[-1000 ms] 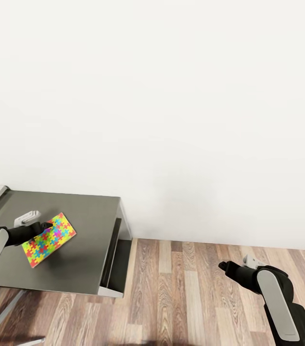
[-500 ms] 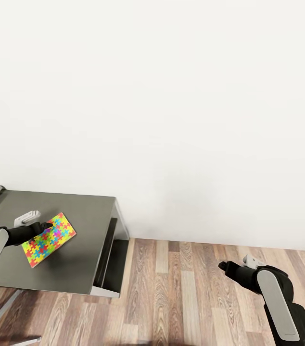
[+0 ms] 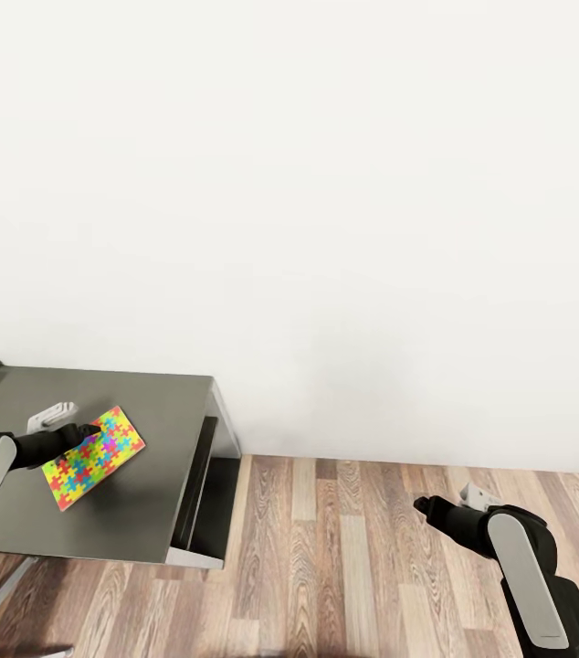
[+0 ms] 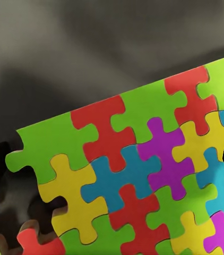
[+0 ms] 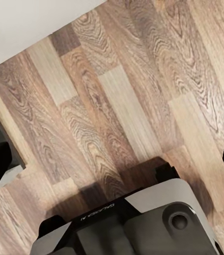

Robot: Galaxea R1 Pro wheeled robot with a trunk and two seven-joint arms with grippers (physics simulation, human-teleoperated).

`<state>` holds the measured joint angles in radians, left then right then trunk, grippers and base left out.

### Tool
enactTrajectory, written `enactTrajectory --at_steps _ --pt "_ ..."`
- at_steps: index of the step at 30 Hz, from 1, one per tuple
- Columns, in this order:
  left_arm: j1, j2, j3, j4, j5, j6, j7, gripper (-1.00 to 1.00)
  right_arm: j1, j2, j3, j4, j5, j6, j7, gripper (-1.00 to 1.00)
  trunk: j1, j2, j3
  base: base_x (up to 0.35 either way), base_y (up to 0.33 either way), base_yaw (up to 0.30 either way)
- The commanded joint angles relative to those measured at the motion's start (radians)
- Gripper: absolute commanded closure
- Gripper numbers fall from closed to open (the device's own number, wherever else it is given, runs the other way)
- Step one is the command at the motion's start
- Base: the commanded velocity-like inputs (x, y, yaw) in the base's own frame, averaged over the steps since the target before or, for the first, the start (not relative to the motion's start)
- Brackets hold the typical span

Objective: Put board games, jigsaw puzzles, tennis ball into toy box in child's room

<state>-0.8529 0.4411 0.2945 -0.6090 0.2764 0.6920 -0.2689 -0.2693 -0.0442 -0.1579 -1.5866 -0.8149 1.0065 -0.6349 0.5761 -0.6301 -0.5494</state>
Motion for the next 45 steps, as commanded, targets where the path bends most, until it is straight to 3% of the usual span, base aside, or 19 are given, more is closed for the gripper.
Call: enactTrajectory --at_steps 1,19,32,45 --pt "0.0 -0.001 0.003 0.0 0.001 0.007 -0.004 -1.0 -0.001 0.0 0.0 -0.001 -0.011 0.003 -0.01 -1.0 0.0 -0.001 -0.001 0.0 0.0 -0.003" --pt "0.0 -0.001 0.003 0.0 0.001 0.008 -0.005 -1.0 -0.001 0.001 0.0 -0.001 -0.011 0.003 -0.009 -1.0 0.0 -0.001 -0.001 0.0 0.0 -0.002" --pt "0.0 -0.001 0.003 0.0 0.001 0.009 -0.006 -1.0 -0.001 0.001 0.0 -0.001 -0.012 0.003 -0.009 -1.0 0.0 -0.001 0.012 0.0 0.0 -0.157" --pt "0.0 -0.001 0.002 0.0 0.002 0.01 -0.01 -1.0 -0.001 0.001 0.0 -0.001 -0.012 0.003 -0.009 -1.0 0.0 -0.001 0.013 0.0 0.0 -0.013"
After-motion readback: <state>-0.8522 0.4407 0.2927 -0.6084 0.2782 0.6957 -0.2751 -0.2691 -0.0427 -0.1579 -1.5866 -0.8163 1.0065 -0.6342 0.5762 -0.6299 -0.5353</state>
